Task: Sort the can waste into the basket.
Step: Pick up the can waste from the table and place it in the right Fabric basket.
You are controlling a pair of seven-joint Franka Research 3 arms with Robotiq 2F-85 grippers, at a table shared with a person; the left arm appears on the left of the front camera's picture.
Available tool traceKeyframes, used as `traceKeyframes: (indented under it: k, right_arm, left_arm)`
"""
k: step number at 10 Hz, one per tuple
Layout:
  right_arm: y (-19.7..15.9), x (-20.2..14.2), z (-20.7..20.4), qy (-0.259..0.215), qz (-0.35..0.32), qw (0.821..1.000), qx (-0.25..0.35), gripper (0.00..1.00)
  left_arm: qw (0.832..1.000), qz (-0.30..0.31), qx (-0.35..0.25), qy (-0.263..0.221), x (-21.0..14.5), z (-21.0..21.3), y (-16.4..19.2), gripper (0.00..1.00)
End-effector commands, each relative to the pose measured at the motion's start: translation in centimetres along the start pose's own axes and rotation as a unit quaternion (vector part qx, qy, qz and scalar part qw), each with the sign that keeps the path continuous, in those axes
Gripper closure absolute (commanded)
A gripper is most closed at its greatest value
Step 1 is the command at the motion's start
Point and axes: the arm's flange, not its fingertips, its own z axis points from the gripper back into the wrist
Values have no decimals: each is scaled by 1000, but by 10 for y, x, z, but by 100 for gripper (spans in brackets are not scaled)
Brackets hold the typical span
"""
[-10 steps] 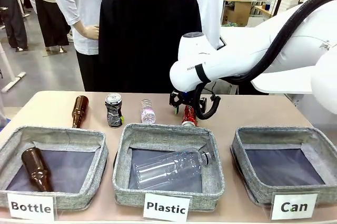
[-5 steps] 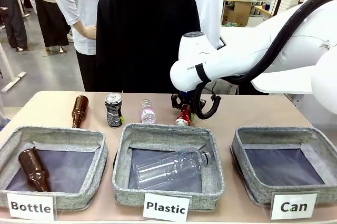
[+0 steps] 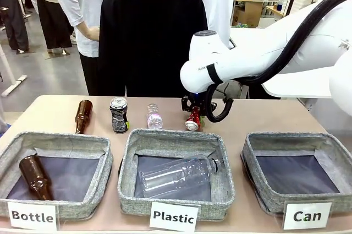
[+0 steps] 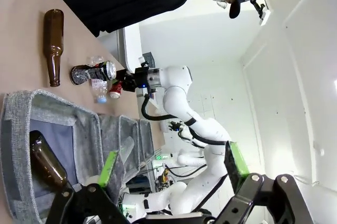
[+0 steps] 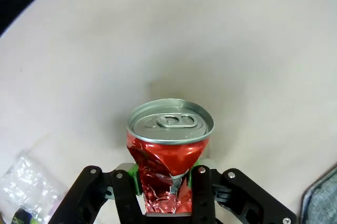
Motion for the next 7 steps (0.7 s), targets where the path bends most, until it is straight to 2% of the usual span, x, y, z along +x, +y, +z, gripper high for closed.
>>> traceKeyframes:
  k: [1,3,5,7]
  right_arm:
    - [-38,-4,32,14,-3,1000,17,100]
    - [-101,-11,92,21,-1,999,37,100]
    - [-192,-36,150,24,42,997,62,100]
    - [-263,-62,174,15,118,989,85,100]
  left_arm:
    - [1000,-1,-15,-15,1,7,-6,0]
    - [1000,-1,-15,-15,1,7,-6,0]
    - [1000,-1,-15,-15,1,7,-6,0]
    - [1000,-1,-15,-15,1,7,-6,0]
